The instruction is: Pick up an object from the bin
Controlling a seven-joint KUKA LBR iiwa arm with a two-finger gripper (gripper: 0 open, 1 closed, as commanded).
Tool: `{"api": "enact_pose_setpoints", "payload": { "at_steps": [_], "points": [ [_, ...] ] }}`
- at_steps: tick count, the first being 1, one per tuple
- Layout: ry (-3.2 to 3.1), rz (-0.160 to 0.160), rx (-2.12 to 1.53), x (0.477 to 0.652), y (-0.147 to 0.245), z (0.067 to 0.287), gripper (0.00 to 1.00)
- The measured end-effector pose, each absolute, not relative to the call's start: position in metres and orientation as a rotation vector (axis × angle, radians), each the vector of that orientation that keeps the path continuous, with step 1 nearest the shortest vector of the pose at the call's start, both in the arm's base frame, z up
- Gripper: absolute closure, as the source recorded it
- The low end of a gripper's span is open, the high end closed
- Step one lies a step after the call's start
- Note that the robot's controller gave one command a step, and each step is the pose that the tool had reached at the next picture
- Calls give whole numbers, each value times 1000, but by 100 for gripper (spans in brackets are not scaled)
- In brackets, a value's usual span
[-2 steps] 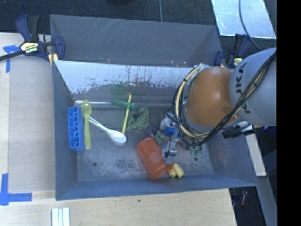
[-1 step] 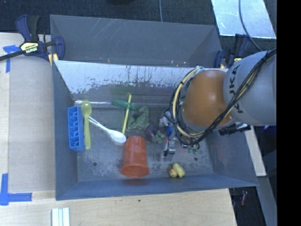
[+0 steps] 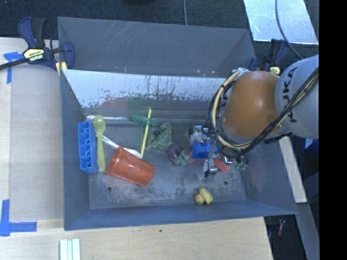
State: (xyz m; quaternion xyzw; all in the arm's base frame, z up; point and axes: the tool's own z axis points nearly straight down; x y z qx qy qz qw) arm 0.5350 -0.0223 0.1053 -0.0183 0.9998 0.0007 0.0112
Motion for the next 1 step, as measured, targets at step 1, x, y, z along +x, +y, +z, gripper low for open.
{"api": "enact_pose_setpoints", "payload": {
  "at_steps": [1],
  "points": [
    [3109,2,-58,553,-44,102,0]
  ]
}}
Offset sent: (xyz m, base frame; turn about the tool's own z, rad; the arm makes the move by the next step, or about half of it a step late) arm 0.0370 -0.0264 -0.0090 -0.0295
